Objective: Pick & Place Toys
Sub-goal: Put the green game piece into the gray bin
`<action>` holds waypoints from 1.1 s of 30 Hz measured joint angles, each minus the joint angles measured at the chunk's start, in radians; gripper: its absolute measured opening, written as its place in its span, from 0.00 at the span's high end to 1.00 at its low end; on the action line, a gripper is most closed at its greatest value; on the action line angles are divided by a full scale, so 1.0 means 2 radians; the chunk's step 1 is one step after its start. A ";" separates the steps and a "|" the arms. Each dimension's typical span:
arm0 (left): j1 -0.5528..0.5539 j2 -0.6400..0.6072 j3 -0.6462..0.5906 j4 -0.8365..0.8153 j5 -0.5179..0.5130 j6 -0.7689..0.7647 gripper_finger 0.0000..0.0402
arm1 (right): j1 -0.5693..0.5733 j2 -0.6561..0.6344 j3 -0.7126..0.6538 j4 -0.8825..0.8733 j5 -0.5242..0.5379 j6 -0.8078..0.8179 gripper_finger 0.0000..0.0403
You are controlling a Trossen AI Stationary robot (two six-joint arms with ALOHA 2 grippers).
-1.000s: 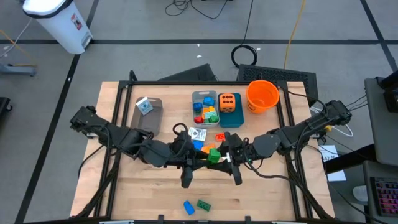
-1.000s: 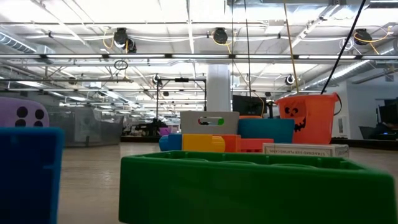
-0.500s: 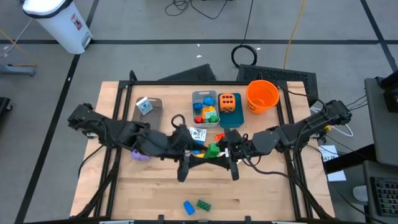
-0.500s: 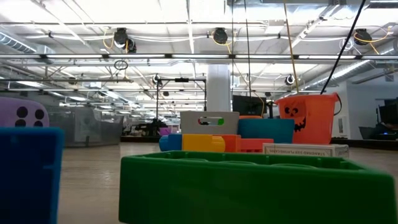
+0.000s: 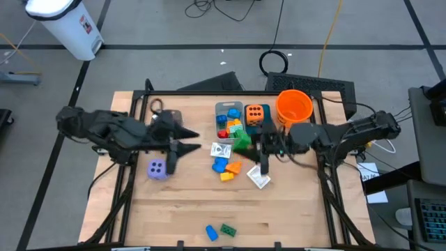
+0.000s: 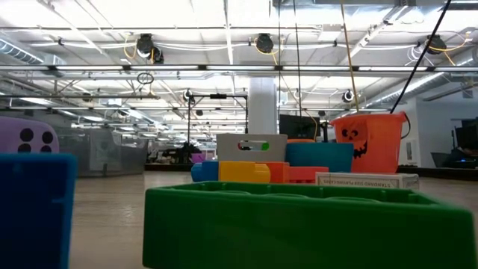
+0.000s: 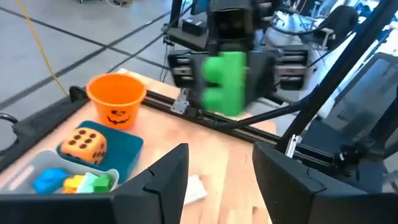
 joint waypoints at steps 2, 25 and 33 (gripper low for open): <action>0.000 -0.014 0.000 -0.014 -0.001 0.011 0.55 | -0.028 -0.001 0.001 -0.001 -0.023 0.000 0.58; 0.017 -0.085 0.000 -0.119 -0.013 0.099 0.54 | -0.277 0.286 0.341 -0.351 -0.178 -0.151 0.58; 0.019 -0.107 0.000 -0.150 -0.012 0.095 0.54 | -0.310 0.373 0.355 -0.459 -0.176 -0.131 0.58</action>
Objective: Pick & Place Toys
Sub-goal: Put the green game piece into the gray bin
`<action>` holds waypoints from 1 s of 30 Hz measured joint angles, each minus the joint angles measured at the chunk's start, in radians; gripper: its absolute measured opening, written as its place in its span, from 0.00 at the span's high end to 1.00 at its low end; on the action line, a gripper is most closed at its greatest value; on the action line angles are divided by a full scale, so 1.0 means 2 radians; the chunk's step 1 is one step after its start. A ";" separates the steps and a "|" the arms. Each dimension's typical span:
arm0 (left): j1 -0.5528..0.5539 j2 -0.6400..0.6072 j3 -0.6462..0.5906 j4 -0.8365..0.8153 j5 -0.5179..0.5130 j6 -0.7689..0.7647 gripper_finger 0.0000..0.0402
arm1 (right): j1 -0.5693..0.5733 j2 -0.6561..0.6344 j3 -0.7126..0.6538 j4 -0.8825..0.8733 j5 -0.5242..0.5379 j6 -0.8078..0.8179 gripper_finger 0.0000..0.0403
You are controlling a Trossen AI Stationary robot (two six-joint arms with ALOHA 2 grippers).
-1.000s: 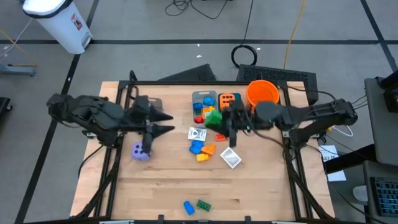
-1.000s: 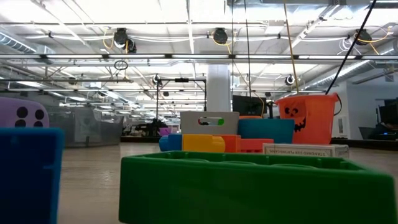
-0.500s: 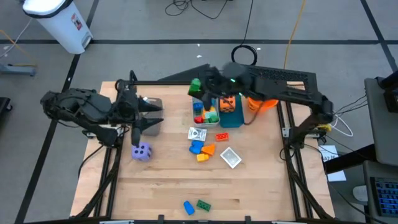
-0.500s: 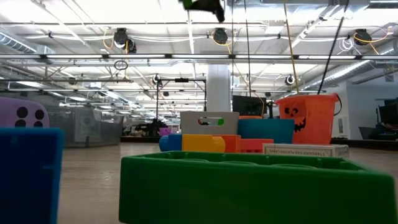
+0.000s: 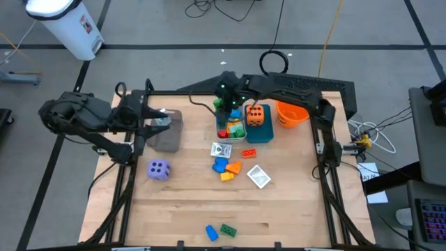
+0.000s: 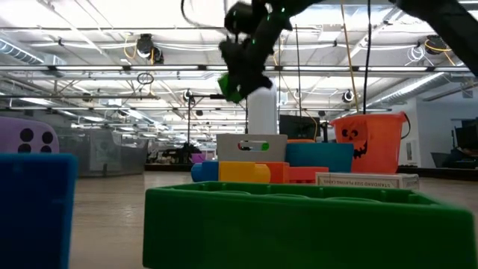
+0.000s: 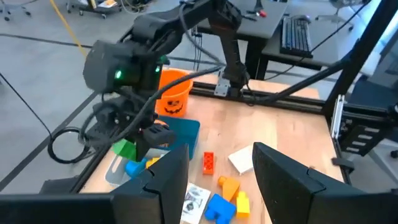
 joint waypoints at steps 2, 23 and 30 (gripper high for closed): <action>0.000 -0.003 0.000 -0.008 0.001 -0.002 0.54 | -0.006 0.017 0.000 -0.016 0.001 0.008 0.58; 0.000 -0.003 0.000 -0.085 0.014 -0.076 0.54 | -0.037 0.083 -0.002 -0.002 0.064 0.053 0.57; 0.000 -0.003 0.000 -0.088 0.014 -0.079 0.54 | -0.044 0.083 -0.003 0.000 0.062 0.061 0.45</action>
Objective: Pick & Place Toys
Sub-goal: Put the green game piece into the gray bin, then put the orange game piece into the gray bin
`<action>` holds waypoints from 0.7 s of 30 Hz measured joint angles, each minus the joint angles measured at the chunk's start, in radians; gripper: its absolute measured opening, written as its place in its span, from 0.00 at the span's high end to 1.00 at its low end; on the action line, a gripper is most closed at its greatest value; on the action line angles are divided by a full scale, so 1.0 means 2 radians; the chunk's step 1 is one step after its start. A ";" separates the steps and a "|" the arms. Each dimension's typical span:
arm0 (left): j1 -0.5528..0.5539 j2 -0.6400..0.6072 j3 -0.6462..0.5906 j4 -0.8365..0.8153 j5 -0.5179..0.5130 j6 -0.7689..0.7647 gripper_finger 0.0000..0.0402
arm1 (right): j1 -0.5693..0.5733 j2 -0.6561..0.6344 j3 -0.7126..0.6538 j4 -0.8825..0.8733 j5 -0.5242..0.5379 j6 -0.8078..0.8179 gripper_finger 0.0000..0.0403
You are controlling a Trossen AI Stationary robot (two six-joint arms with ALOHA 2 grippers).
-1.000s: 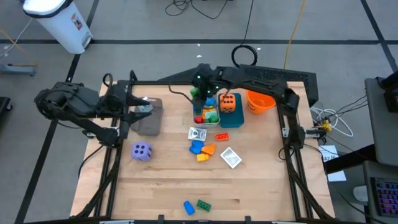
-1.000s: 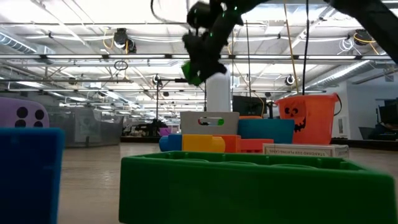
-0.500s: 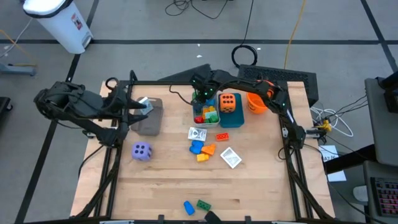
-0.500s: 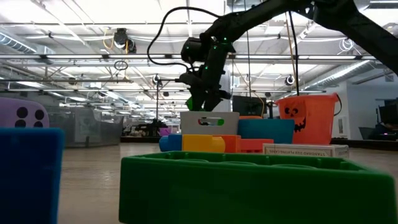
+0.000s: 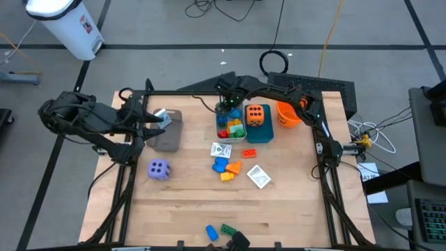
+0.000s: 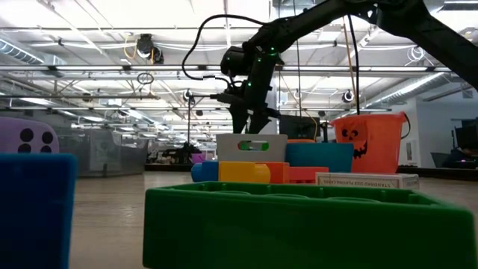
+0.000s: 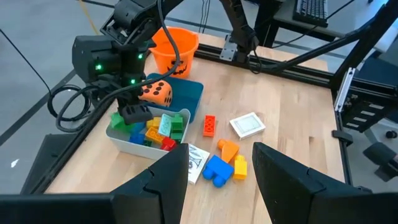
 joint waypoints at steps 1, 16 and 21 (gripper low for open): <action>0.000 0.000 0.000 0.000 0.000 0.000 0.54 | 0.000 0.000 0.000 0.000 0.000 0.001 0.43; -0.001 0.000 0.000 -0.061 0.000 -0.044 0.54 | 0.006 -0.091 -0.001 0.042 -0.021 0.007 0.41; -0.015 0.000 0.000 -0.075 0.010 -0.055 0.54 | 0.027 -0.150 -0.001 0.071 -0.055 0.033 0.41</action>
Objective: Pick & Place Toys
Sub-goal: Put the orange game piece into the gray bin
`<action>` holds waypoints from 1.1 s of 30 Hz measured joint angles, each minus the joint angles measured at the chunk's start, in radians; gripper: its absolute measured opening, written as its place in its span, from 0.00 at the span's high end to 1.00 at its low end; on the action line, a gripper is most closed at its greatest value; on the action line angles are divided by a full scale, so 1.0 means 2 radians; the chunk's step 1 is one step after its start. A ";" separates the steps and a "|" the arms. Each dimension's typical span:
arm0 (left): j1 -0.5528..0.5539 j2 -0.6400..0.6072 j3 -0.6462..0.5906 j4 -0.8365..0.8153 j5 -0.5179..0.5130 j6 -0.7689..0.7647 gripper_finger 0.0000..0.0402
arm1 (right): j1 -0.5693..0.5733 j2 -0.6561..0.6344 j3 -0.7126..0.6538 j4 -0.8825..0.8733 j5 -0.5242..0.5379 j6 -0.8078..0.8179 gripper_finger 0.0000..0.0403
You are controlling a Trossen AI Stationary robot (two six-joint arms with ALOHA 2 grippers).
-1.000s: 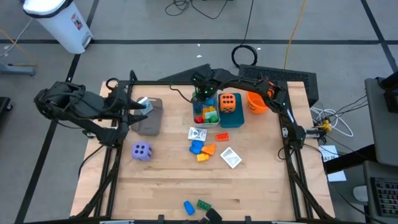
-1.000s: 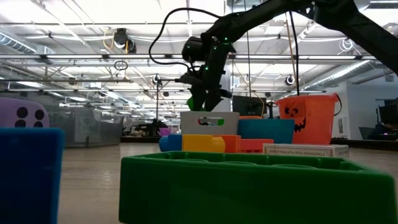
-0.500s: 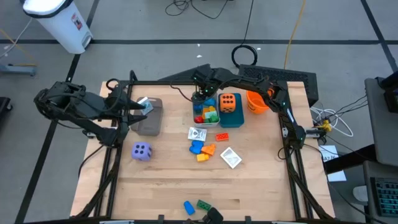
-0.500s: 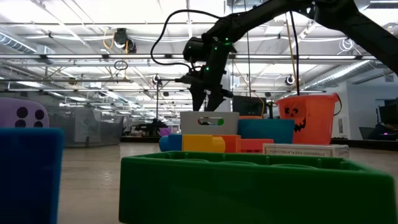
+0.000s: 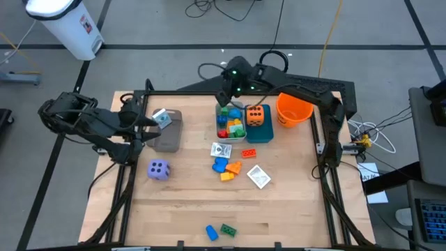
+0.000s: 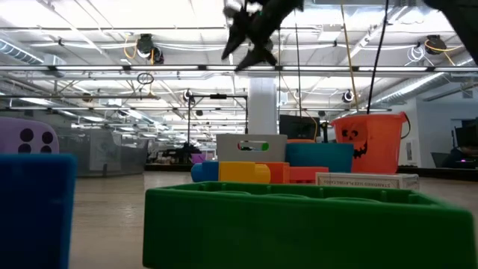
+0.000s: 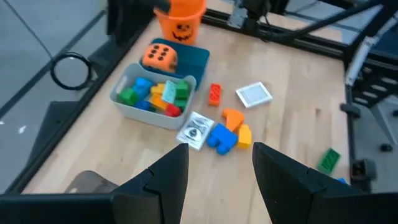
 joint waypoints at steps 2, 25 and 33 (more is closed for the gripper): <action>-0.010 0.000 -0.007 0.001 0.002 -0.010 0.54 | 0.015 -0.022 0.000 0.000 -0.009 0.008 0.42; -0.095 0.000 -0.283 0.281 0.055 -0.064 0.54 | 0.298 -0.067 0.000 -0.119 0.110 -0.025 0.44; -0.096 -0.001 -0.283 0.292 0.054 -0.065 0.54 | 0.319 -0.049 -0.017 -0.205 0.167 -0.005 0.44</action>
